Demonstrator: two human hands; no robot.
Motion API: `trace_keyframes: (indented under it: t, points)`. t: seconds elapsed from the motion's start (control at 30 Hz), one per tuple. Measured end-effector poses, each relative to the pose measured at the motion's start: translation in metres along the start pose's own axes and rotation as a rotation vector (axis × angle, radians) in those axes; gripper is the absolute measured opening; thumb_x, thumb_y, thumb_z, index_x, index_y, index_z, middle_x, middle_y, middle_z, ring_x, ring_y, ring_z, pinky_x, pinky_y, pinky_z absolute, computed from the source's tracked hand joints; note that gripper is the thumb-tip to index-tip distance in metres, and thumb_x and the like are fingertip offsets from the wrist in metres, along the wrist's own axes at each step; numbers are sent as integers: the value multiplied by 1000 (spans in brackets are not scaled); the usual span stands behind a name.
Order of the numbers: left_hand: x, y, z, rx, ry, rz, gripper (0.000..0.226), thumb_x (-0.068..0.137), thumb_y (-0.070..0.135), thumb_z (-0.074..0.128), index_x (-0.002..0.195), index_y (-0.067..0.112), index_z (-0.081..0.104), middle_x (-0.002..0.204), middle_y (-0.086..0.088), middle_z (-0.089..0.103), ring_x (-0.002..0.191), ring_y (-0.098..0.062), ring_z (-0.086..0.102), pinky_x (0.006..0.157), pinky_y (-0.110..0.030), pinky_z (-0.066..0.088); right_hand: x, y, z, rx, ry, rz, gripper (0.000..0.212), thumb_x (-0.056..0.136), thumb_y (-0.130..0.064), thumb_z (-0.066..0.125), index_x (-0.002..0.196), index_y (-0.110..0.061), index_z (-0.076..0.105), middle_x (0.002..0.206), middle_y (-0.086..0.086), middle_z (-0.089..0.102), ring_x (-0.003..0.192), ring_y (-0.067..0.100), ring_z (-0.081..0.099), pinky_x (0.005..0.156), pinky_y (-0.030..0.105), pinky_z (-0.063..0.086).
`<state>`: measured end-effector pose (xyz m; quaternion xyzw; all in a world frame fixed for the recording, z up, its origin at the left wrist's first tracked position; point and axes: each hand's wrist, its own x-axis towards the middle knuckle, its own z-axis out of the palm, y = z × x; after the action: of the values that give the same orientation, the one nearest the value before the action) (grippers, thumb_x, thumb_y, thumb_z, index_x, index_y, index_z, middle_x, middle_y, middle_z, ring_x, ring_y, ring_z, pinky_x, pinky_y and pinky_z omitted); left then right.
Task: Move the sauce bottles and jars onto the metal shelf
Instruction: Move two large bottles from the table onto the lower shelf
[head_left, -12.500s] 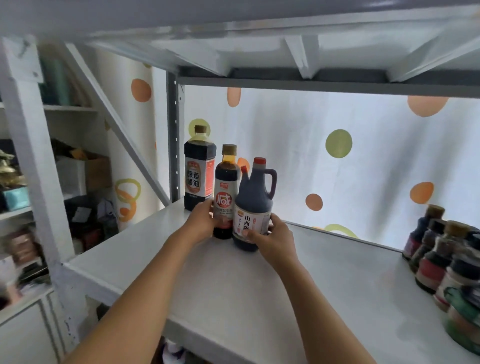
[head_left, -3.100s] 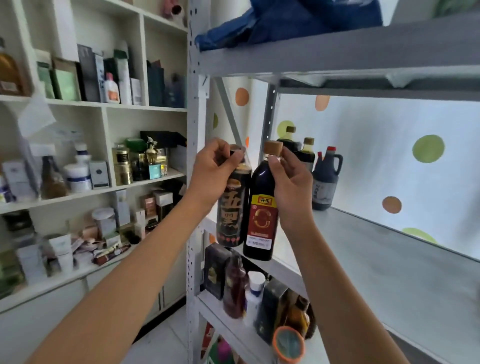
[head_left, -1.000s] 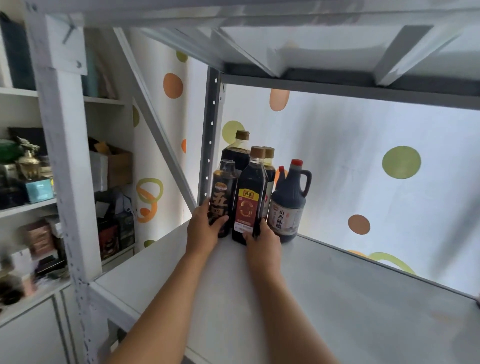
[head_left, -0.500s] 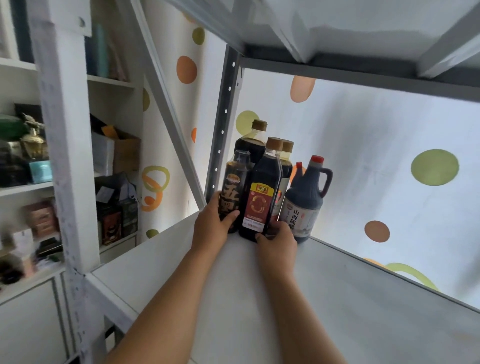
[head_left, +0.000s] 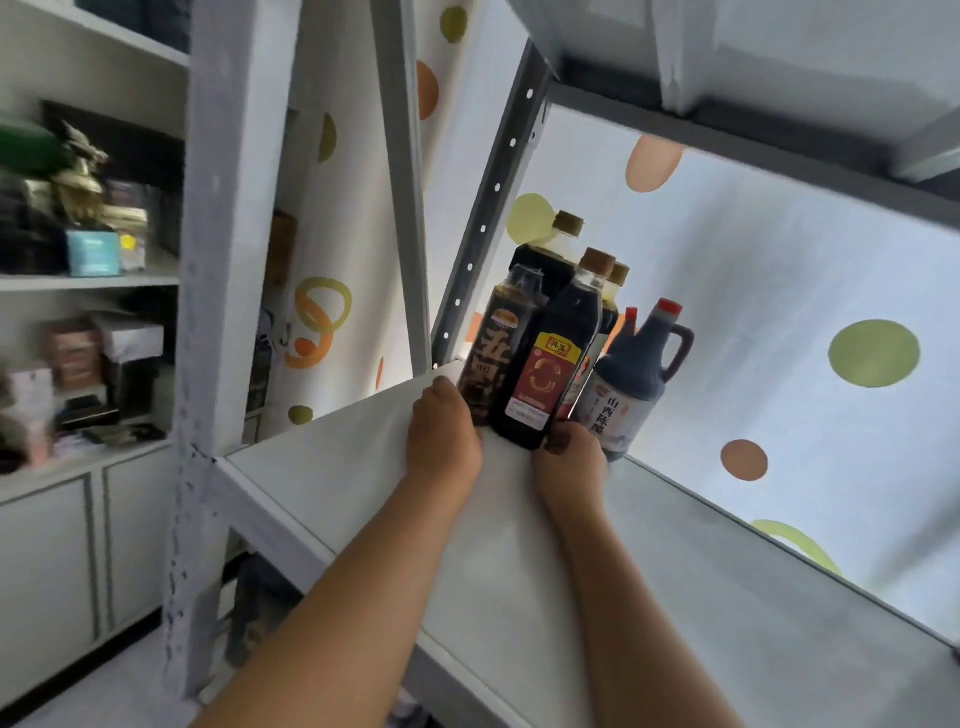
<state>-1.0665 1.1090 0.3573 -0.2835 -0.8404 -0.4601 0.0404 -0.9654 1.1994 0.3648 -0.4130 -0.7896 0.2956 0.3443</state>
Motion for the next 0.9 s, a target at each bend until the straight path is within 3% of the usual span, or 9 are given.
trace_keyframes:
  t: [0.07, 0.17, 0.27, 0.4, 0.57, 0.67, 0.8, 0.9]
  points:
    - [-14, 1, -8, 120, -77, 38, 43, 88, 26, 63, 122, 5, 46, 125, -15, 55, 117, -31, 50, 95, -36, 42, -6, -4, 7, -176, -73, 5, 34, 88, -4, 51, 122, 0, 55, 127, 20, 57, 118, 35, 53, 90, 32, 43]
    - [-39, 0, -17, 339, -205, 126, 47, 93, 40, 51, 125, 6, 49, 130, -14, 54, 124, -30, 43, 102, -36, 35, -27, -13, 9, -469, -205, 41, 59, 100, -30, 37, 148, 3, 27, 156, 22, 29, 144, 35, 28, 116, 42, 25]
    - [-62, -2, -33, 548, -337, 178, 54, 100, 42, 31, 141, 9, 38, 151, -10, 35, 140, -26, 28, 114, -41, 19, -47, -18, -5, -682, -313, 98, 70, 101, -47, 18, 156, -5, 9, 165, 11, 7, 152, 26, 6, 121, 51, 5]
    - [-105, 6, -66, 615, -493, 178, 55, 104, 37, 18, 154, 12, 14, 163, -4, 7, 149, -20, 6, 120, -41, 4, -81, -18, -35, -716, -503, -51, 68, 102, -48, 12, 157, -8, 2, 166, 10, -3, 153, 25, -4, 122, 51, -2]
    - [-196, 14, -81, 540, -310, 117, 50, 105, 33, 17, 153, 18, 16, 162, 3, 10, 149, -14, 3, 121, -37, 0, -155, -8, -84, -658, -667, -278, 66, 104, -45, 11, 157, -7, -1, 165, 10, -8, 152, 24, -9, 122, 50, -4]
    - [-269, 18, -80, 378, -192, 57, 52, 105, 35, 17, 154, 19, 10, 162, 8, 2, 148, -10, -9, 120, -30, -2, -215, 9, -117, -659, -628, -471, 63, 105, -40, 11, 157, -7, -1, 165, 10, -5, 153, 24, -6, 123, 46, 0]
    - [-369, 7, -83, 675, -160, -5, 54, 104, 37, 9, 151, 19, -11, 159, 5, -16, 145, -13, -22, 122, -37, -4, -273, 33, -140, -708, -442, -600, 62, 104, -35, 14, 155, -4, -4, 164, 16, -5, 152, 29, -8, 123, 49, -3]
    - [-428, 1, -98, 749, -87, -120, 53, 105, 34, 10, 148, 19, -17, 158, 5, -20, 144, -13, -25, 121, -36, -8, -319, 50, -128, -499, -583, -692, 59, 106, -35, 12, 156, -6, 0, 165, 12, -3, 152, 24, -9, 122, 43, -12]
